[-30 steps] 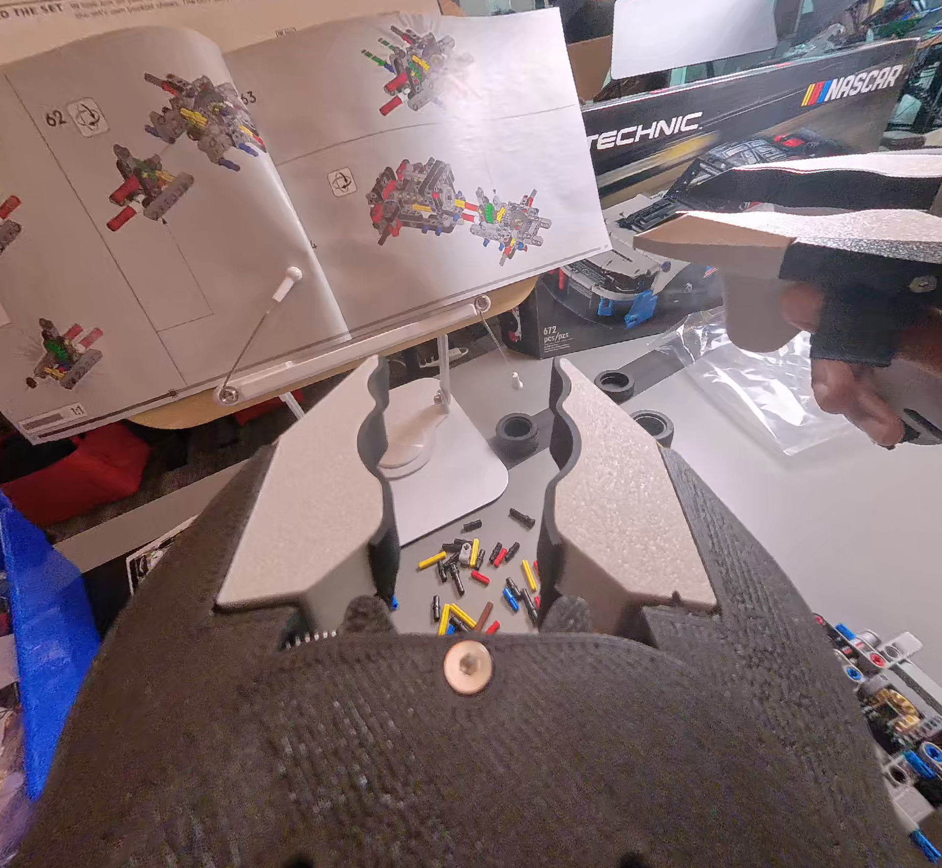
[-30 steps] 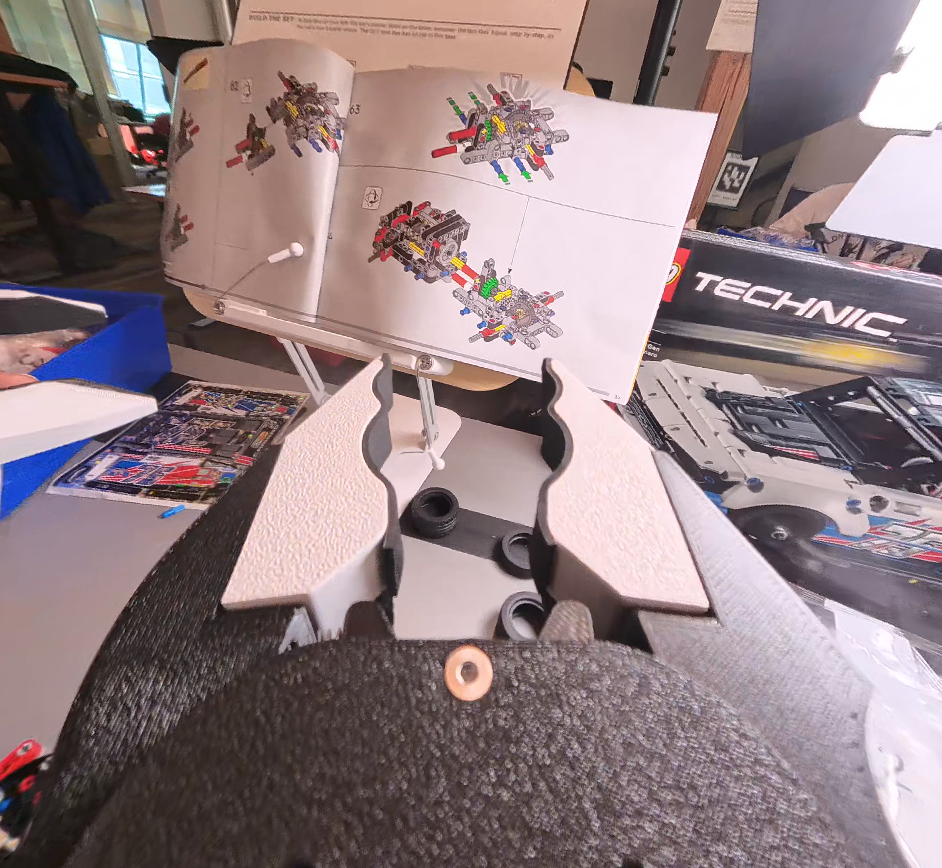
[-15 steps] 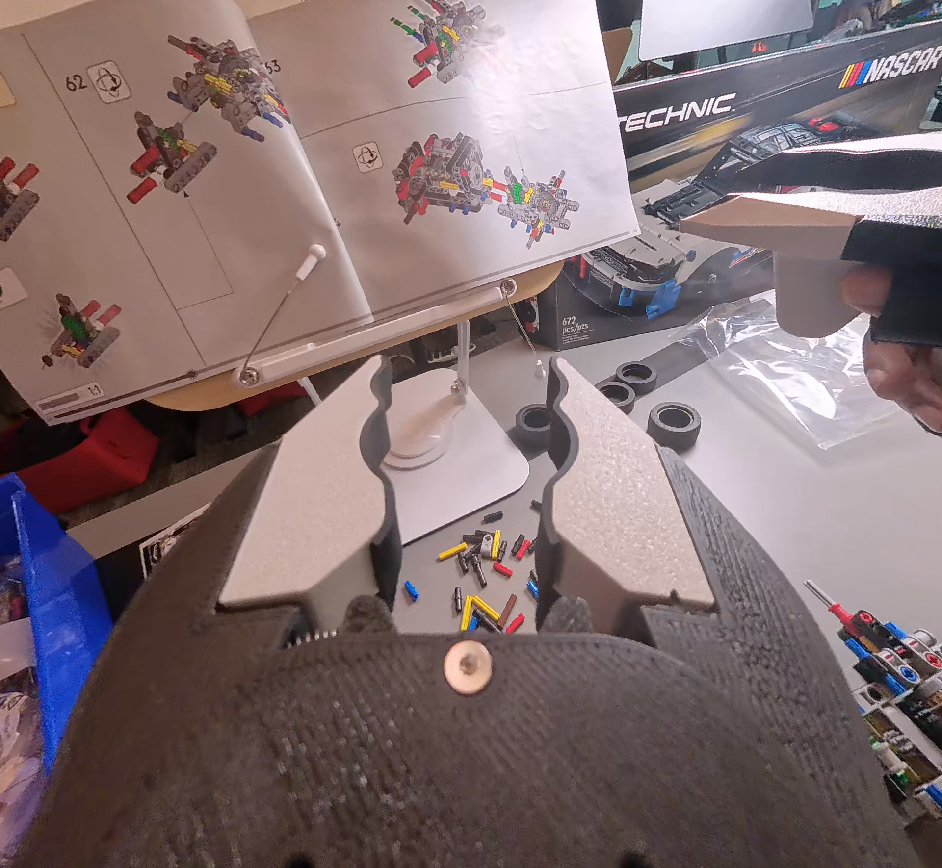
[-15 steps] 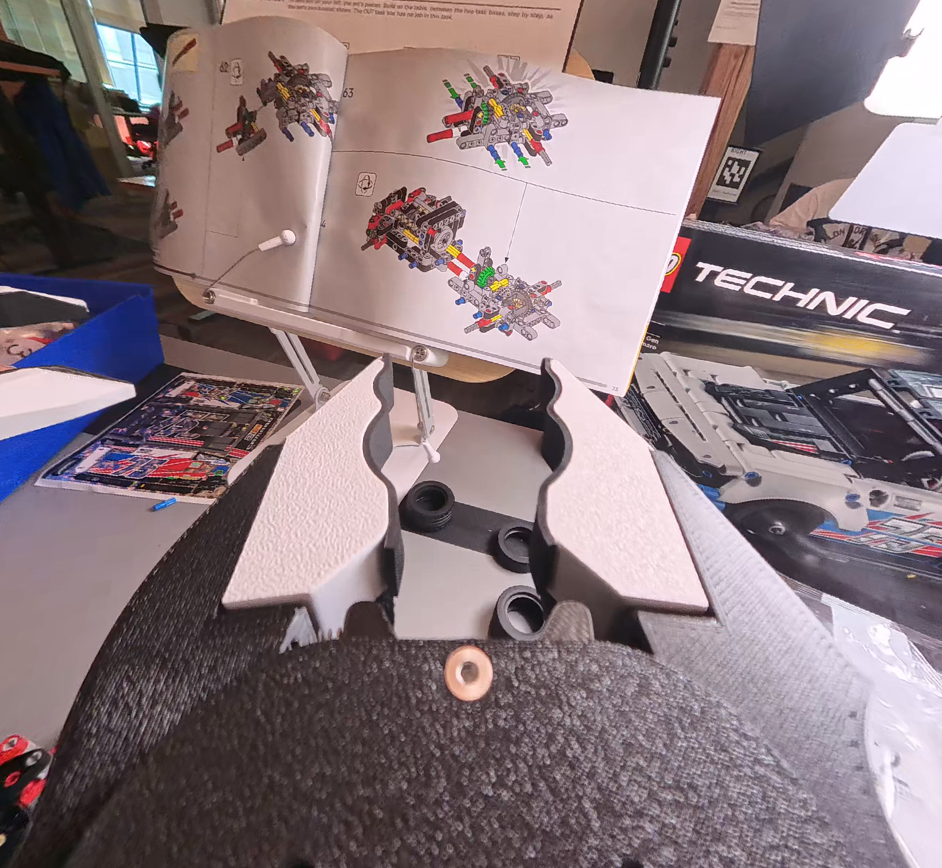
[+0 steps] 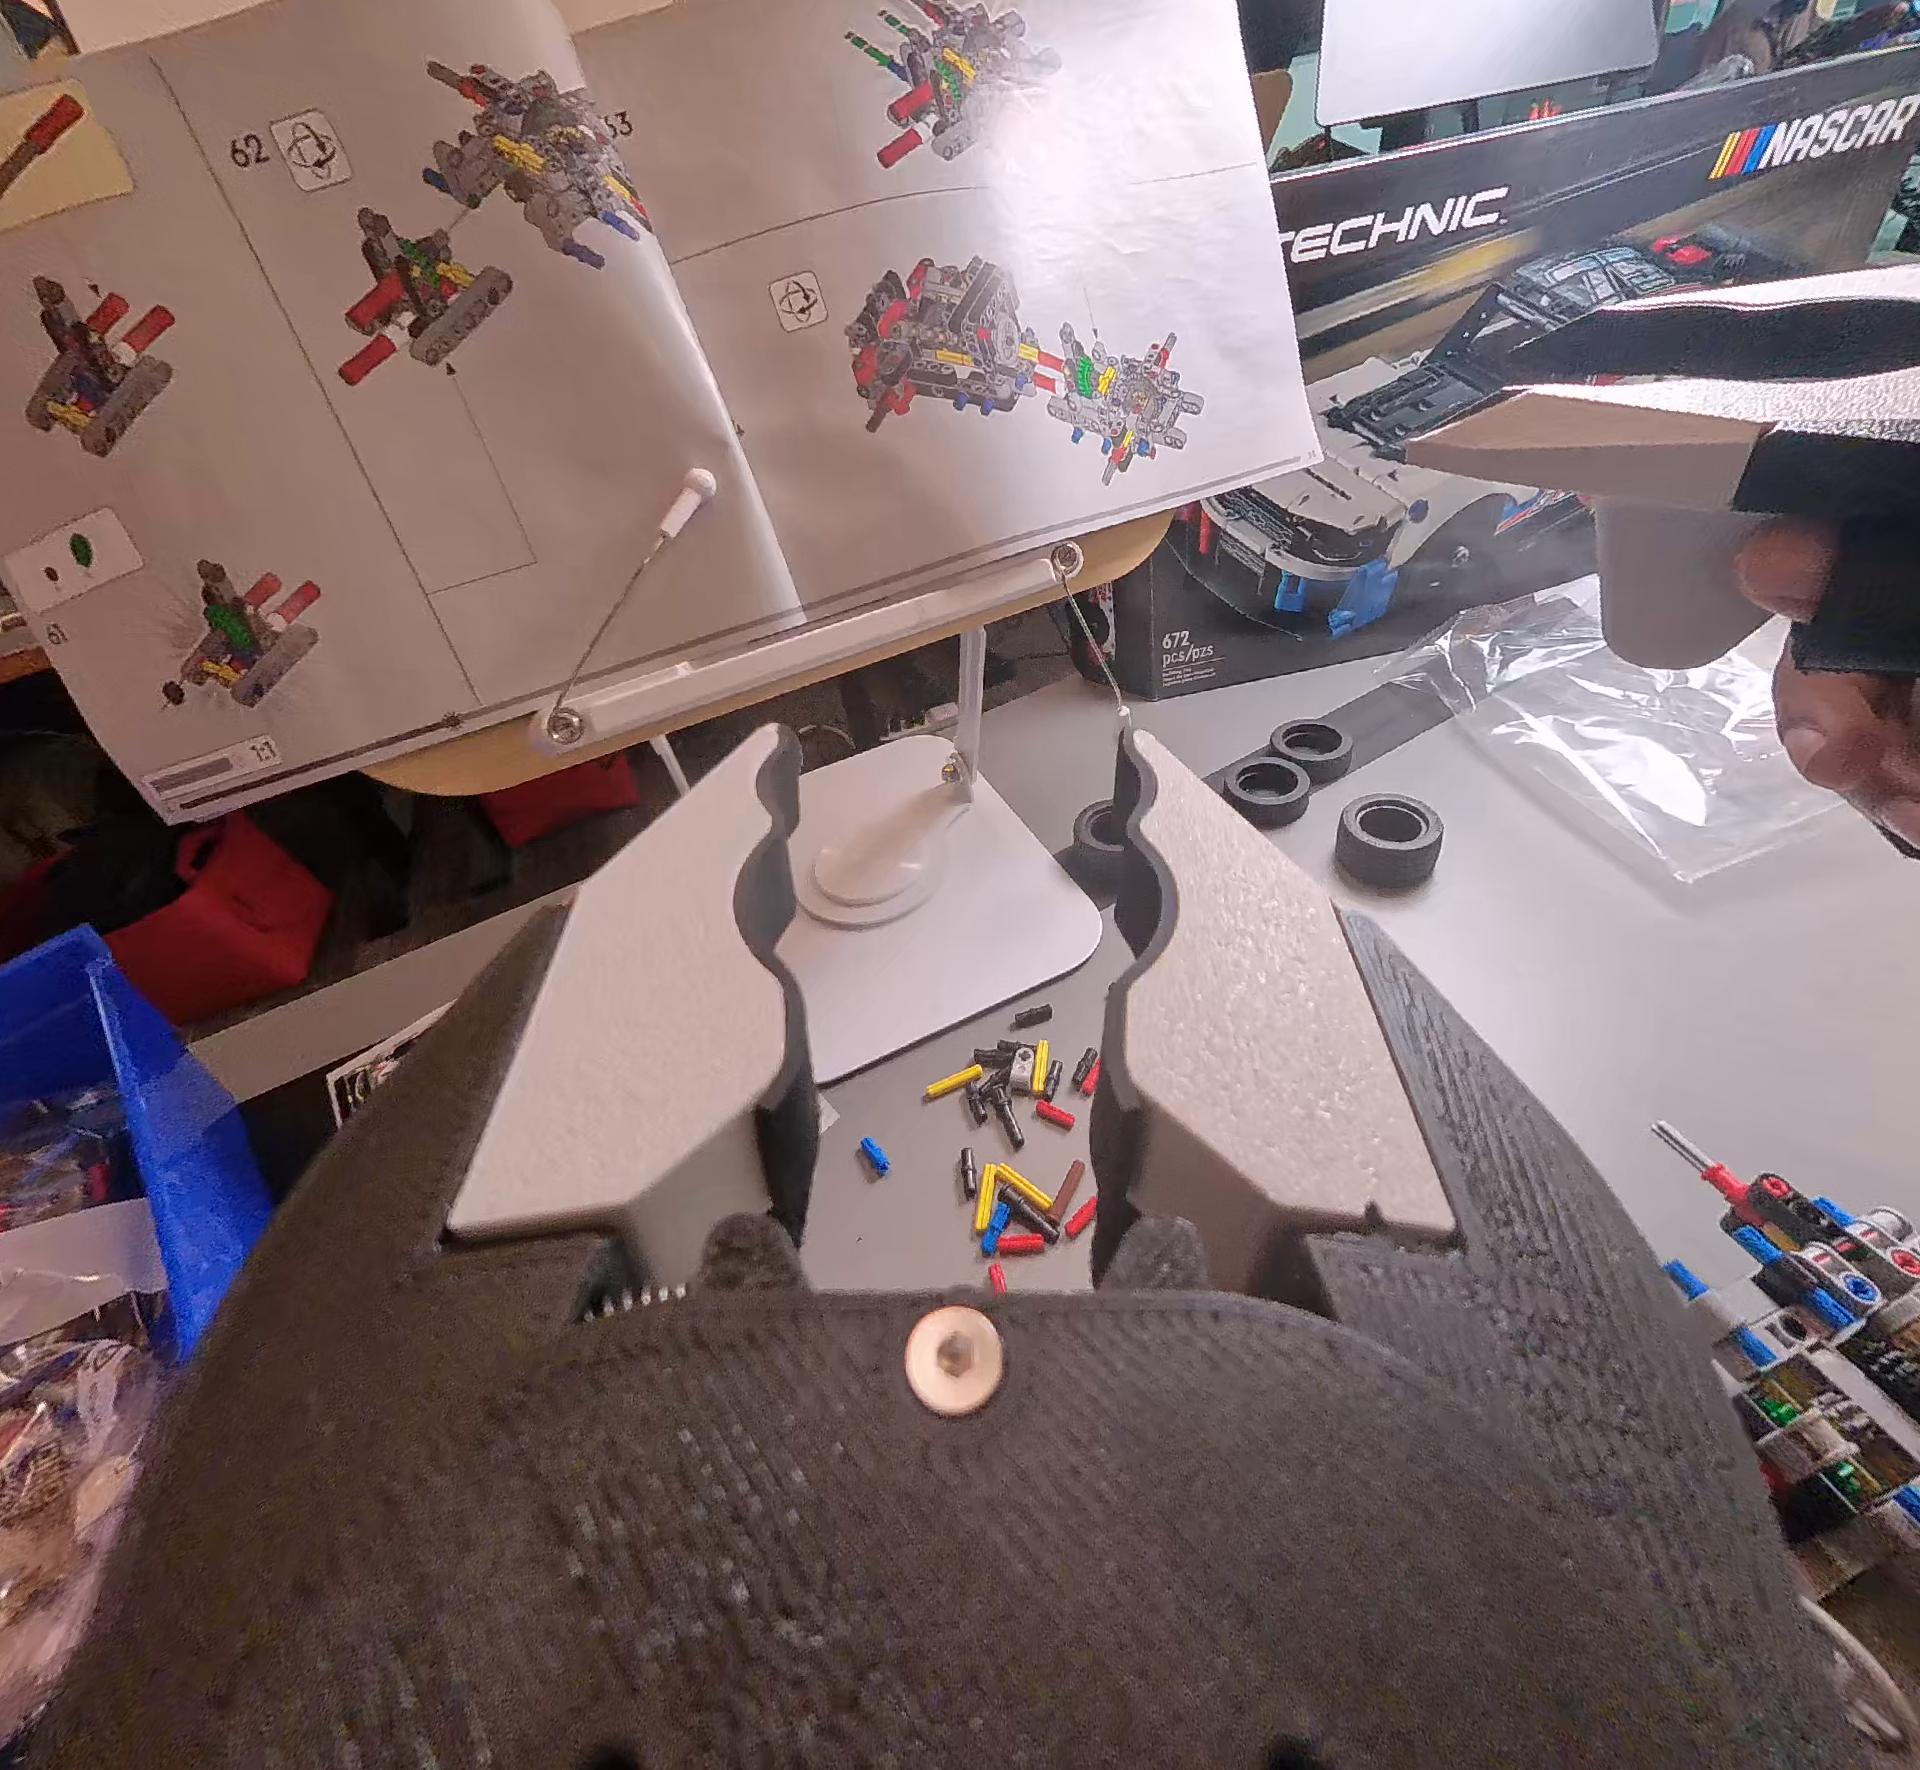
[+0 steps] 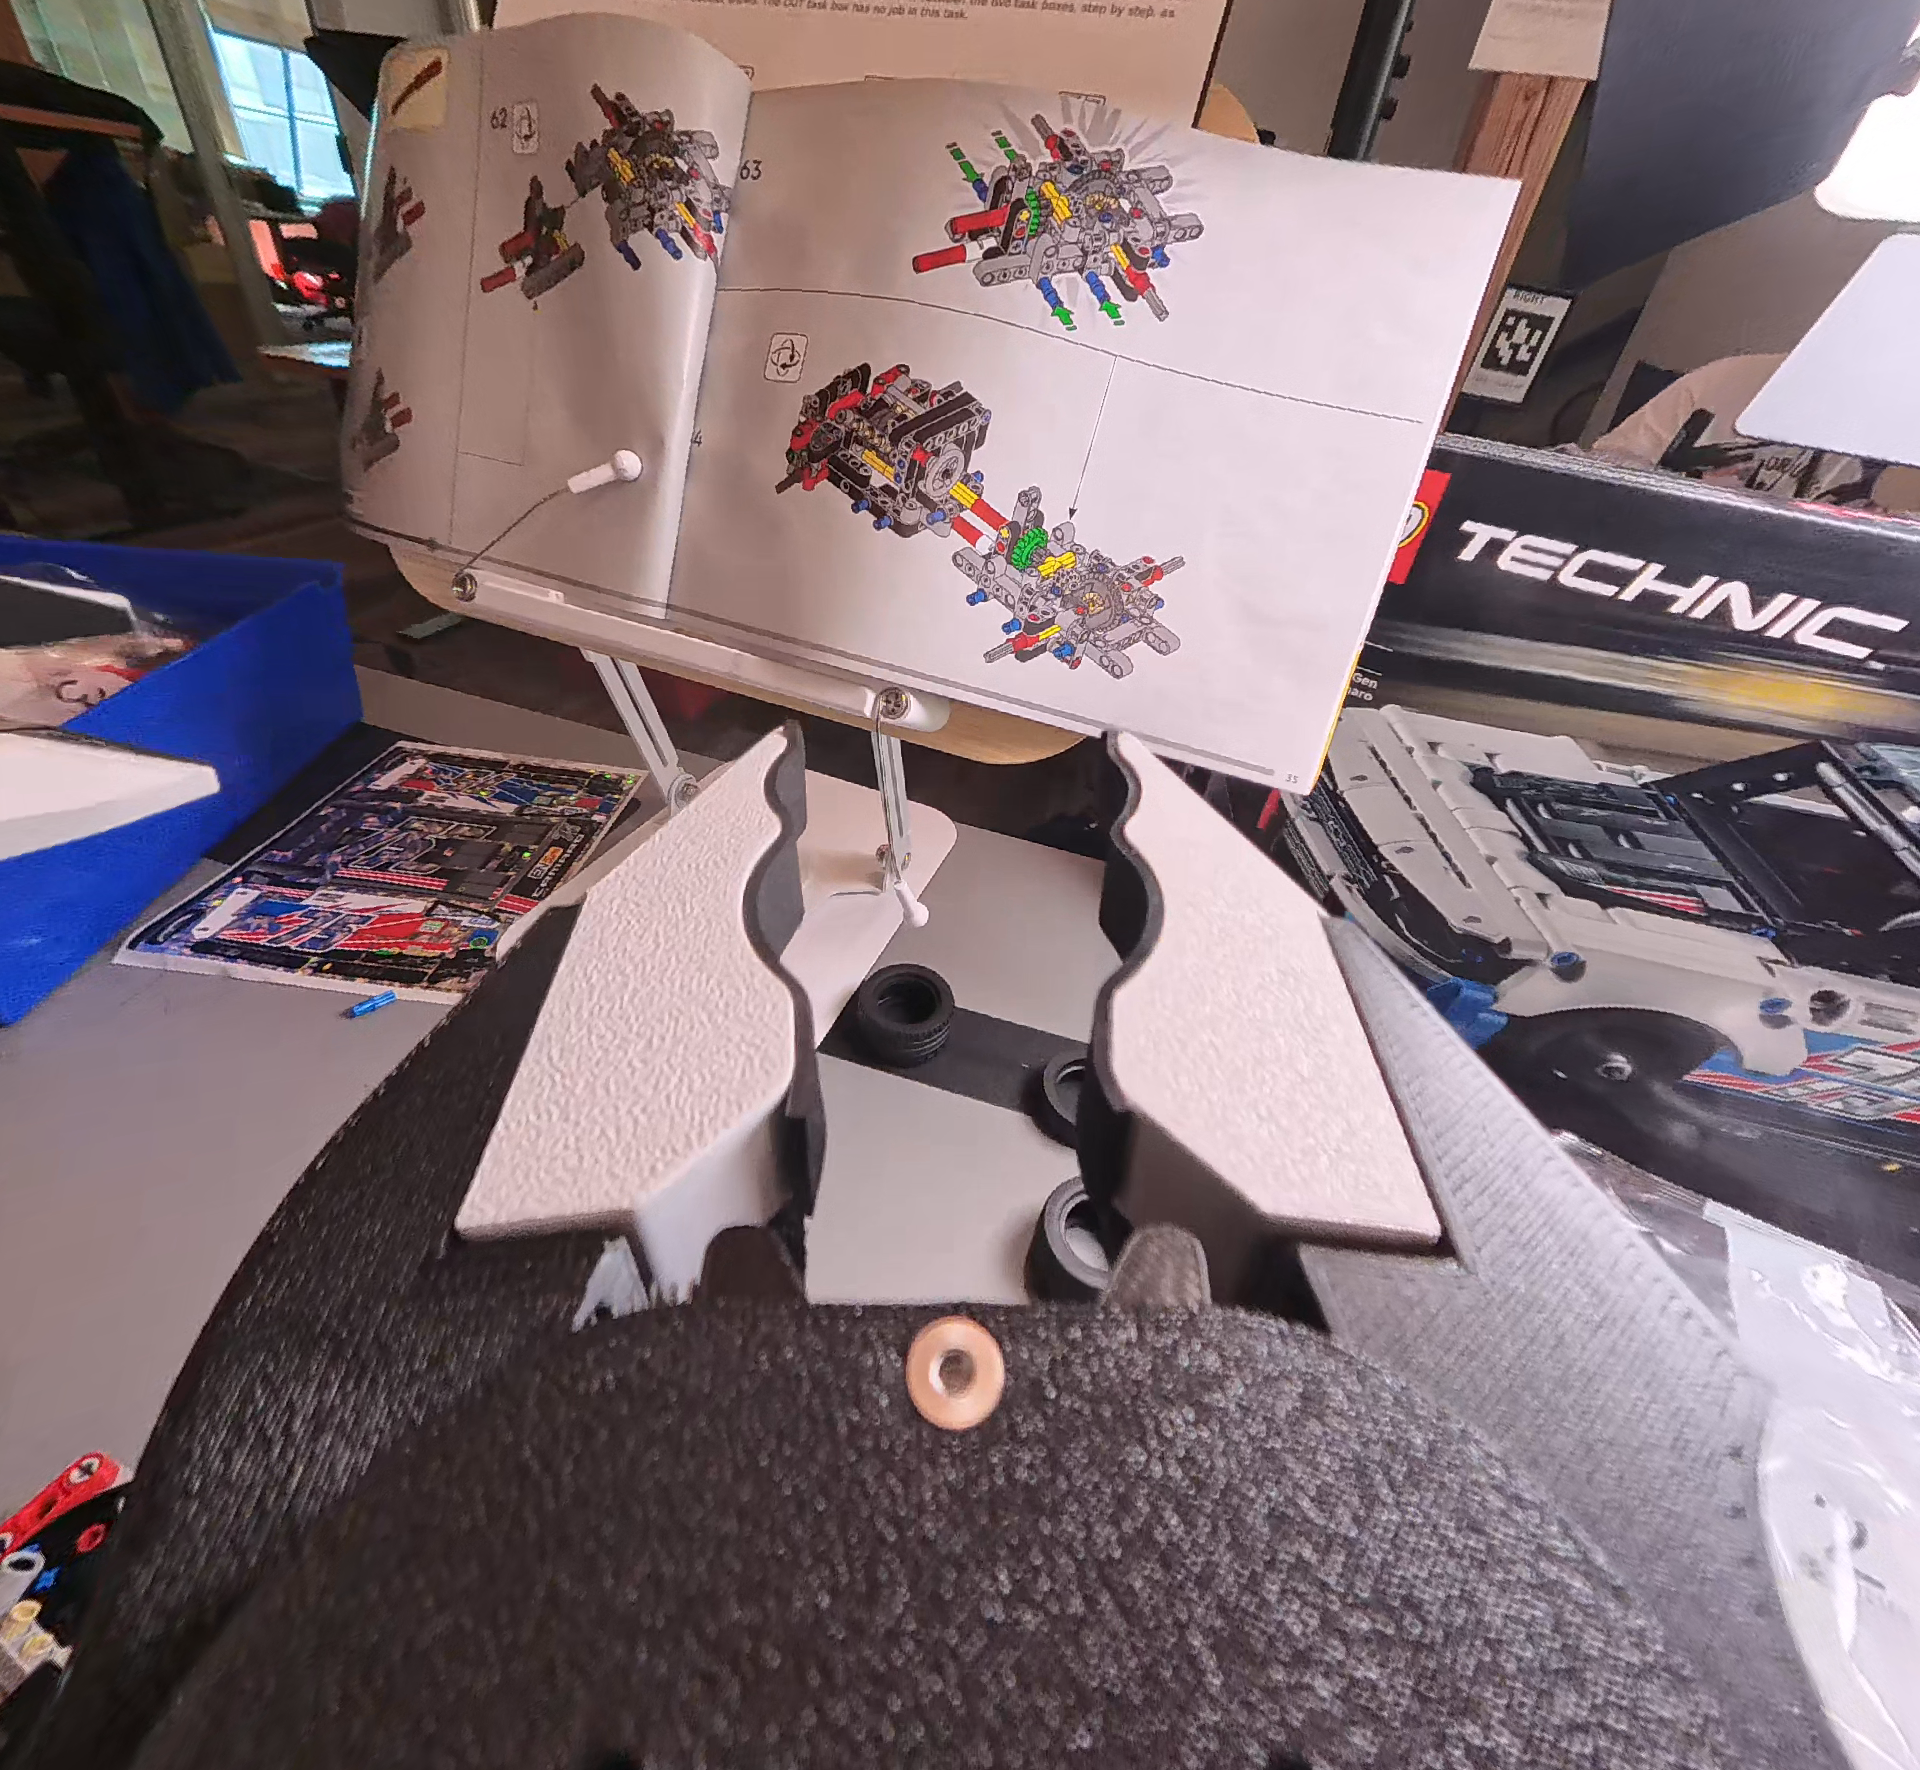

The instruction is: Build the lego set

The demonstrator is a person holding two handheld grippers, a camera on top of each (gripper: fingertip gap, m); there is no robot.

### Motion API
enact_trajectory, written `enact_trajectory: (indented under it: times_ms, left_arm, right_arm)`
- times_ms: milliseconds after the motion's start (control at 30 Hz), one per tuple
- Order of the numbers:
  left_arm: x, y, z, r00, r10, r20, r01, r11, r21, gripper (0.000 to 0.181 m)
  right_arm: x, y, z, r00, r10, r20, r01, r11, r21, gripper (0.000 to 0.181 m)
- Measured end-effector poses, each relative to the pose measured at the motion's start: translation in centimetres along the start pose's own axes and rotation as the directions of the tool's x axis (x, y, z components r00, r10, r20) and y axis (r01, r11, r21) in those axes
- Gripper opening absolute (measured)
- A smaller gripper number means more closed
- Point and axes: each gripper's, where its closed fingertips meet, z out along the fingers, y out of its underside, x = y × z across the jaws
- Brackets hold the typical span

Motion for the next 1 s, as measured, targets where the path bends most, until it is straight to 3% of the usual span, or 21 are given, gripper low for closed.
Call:
enact_trajectory:
  times_ms: [267, 600, 800, 1000]
  left_arm:
    - [-2.0, 1.0, -0.6, 1.0, 0.013, 0.014, -0.012, 1.0, -0.028, 0.06]
    - [-3.8, 1.8, -3.5, 0.998, 0.061, 0.0, -0.061, 0.997, -0.049, 0.059]
    - [-2.1, 2.1, -7.0, 0.994, 0.072, -0.078, -0.074, 0.997, -0.026, 0.059]
    - [1.2, 6.0, -11.5, 0.974, 0.095, -0.208, -0.113, 0.99, -0.08, 0.058]
  right_arm:
    - [0.3, 0.8, 0.0, 1.0, 0.007, -0.009, -0.007, 1.0, -0.013, 0.053]
    - [-0.2, 0.5, -2.1, 1.0, 0.001, 0.012, -0.001, 1.0, 0.005, 0.053]
    - [-2.7, 0.3, -5.7, 0.994, -0.057, 0.093, 0.056, 0.998, 0.016, 0.052]
    - [-5.4, 3.3, -11.3, 0.973, -0.118, 0.199, 0.124, 0.992, -0.023, 0.05]
